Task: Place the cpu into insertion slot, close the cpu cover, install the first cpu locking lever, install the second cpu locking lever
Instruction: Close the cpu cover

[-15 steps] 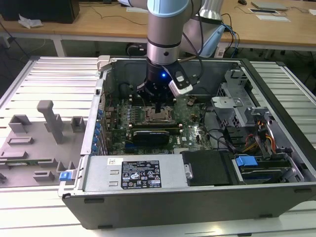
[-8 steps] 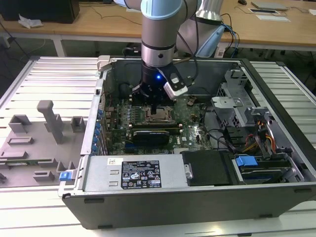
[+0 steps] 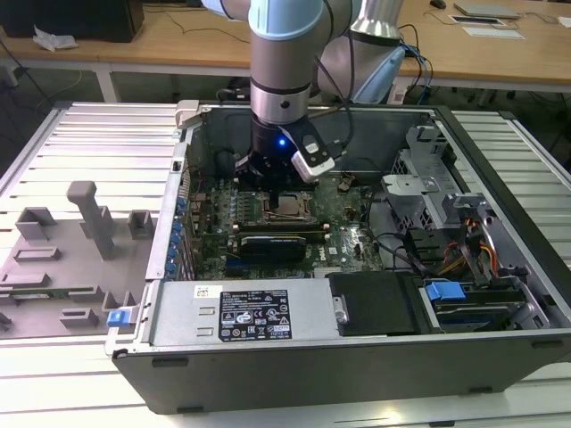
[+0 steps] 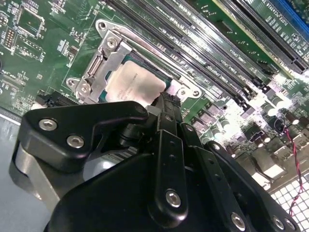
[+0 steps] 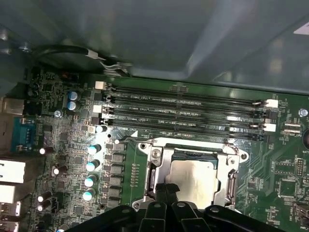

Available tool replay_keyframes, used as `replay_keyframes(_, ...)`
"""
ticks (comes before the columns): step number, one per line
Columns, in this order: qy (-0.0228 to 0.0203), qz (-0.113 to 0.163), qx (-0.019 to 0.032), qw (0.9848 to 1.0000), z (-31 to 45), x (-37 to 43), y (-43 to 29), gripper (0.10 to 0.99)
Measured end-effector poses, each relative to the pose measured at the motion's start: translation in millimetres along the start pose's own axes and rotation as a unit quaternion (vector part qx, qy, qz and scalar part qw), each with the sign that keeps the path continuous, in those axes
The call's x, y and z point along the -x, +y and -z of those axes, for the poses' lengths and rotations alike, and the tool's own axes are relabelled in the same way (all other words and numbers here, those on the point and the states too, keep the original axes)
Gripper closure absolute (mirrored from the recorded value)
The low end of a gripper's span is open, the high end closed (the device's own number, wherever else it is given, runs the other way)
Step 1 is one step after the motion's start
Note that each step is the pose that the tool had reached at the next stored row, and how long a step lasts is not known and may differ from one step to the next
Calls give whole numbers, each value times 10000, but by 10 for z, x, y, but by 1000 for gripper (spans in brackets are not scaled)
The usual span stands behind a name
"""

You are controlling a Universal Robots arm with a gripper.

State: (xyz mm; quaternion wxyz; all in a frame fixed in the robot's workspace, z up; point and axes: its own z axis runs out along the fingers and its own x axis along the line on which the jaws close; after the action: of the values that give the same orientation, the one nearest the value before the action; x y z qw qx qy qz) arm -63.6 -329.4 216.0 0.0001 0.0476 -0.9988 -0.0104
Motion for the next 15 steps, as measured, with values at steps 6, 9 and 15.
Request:
replay_keyframes(6,-2,-70,0,10000,-15,-22,27,980)
replay_keyframes(9,-2,-74,0,10000,-32,-29,35,980)
replay_keyframes(15,-11,-75,99,9999,-84,-31,35,980)
